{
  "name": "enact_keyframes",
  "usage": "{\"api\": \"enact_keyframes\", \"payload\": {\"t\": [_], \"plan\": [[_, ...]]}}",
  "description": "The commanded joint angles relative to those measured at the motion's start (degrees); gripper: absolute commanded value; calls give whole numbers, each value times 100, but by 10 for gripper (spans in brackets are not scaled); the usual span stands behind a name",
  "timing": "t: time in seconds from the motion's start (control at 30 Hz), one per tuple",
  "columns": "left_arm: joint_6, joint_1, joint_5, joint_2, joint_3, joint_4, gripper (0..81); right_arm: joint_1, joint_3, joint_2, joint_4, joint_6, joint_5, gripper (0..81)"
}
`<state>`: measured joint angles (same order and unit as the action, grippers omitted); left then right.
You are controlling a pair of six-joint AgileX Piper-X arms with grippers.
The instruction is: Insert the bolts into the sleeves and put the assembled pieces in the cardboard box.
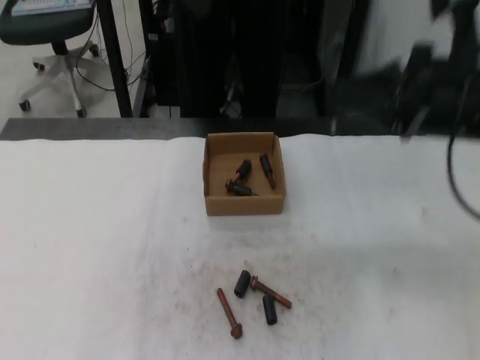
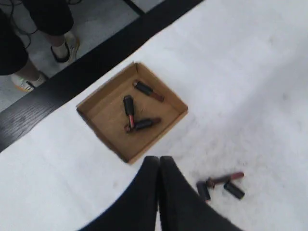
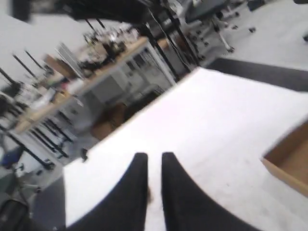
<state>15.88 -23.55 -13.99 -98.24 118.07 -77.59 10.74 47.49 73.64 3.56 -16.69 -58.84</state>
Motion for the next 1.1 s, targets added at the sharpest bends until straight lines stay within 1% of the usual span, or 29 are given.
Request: {"api": "enact_keyframes", "payload": {"t": [0.0, 0.07, 0.13, 0.17, 0.23, 0.27, 0.33, 0.37, 0.43, 0.5, 0.63, 0.67, 0.77, 0.83, 0.93, 1.07], "plan": [[297, 2, 592, 634, -255, -623, 1, 333, 7, 79, -1822, 1988, 1145, 105], [149, 2, 671, 1017, -750, -496, 1, 623, 7, 215, -2341, 2565, 1866, 106], [8, 2, 670, 1496, -1424, -217, 1, 941, 17, 363, -2624, 2848, 2398, 130], [-7, 2, 670, 1765, -1894, 4, 1, 1070, 24, 430, -2699, 2922, 2588, 161], [-85, 2, 693, 2289, -2895, 574, 1, 1394, 44, 634, -2795, 2936, 3057, 253], [-164, 2, 764, 2597, -3516, 999, 1, 1518, 48, 701, -2824, 2936, 3260, 291], [-294, 2, 1006, 3151, -4833, 1982, 1, 1817, 75, 865, -2889, 2936, 3901, 363], [-389, 2, 1154, 3452, -5484, 2512, 1, 1948, 110, 940, -2953, 2936, 4287, 373], [-652, 2, 1300, 4015, -6609, 3536, 1, 2153, 159, 1024, -3031, 2936, 4783, 373], [-916, 2, 1306, 4519, -7763, 4788, 1, 2261, 177, 1064, -3031, 3081, 4847, 373], [-1390, 2, 1306, 5137, -9594, 7394, 1, 2346, 174, 1100, -3024, 3395, 4868, 372], [-1476, 2, 1306, 5194, -9966, 8015, 1, 2346, 174, 1134, -3030, 3445, 4868, 372], [-1664, 2, 1306, 5284, -10682, 9229, 1, 2346, 174, 1318, -3030, 3672, 5004, 371], [-1887, 2, 1306, 5283, -10881, 9569, 1, 2346, 223, 1512, -3041, 3856, 5063, 350], [-2216, 2, 1306, 5283, -10891, 9585, 1, 2346, 414, 1932, -3038, 4094, 5081, 308], [-2482, 2, 1292, 5304, -10867, 9677, 1, 2346, 920, 2449, -3038, 4214, 5162, 312]]}}
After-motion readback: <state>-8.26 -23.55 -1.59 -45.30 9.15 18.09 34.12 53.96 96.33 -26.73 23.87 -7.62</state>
